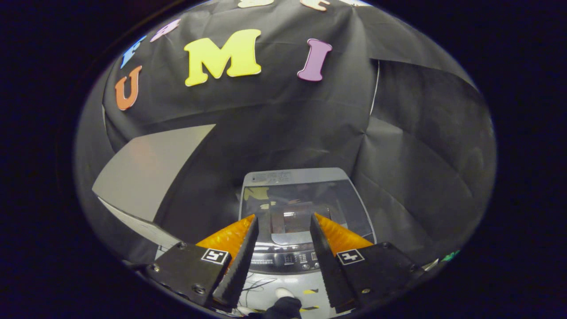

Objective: Put the clothes into the washing machine and then close the washing machine lid.

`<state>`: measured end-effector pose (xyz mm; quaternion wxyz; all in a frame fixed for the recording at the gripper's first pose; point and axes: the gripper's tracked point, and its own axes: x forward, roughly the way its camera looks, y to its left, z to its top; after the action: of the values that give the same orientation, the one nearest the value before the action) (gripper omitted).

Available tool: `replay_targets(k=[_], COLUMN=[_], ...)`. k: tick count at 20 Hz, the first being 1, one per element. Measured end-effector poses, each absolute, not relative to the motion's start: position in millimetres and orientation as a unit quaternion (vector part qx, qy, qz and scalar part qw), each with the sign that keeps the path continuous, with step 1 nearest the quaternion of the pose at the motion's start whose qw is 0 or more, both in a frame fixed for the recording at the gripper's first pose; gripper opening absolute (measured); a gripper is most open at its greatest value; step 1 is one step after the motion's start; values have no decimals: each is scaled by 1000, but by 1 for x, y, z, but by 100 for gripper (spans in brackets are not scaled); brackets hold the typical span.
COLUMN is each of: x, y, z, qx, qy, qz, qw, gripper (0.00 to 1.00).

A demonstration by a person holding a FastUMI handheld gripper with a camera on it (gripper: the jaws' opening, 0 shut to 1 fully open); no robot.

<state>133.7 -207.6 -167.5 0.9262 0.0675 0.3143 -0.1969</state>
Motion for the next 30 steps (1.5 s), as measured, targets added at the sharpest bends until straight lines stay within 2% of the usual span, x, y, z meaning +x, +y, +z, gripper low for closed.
replay_targets(k=[9, 20, 27, 30], x=[93, 53, 13, -24], y=[-171, -157, -138, -146], z=[-153, -79, -60, -47], qx=[80, 34, 9, 7], qy=[272, 168, 142, 131], qz=[-208, -200, -140, -118], qw=[936, 965, 980, 984], gripper=[75, 75, 75, 75])
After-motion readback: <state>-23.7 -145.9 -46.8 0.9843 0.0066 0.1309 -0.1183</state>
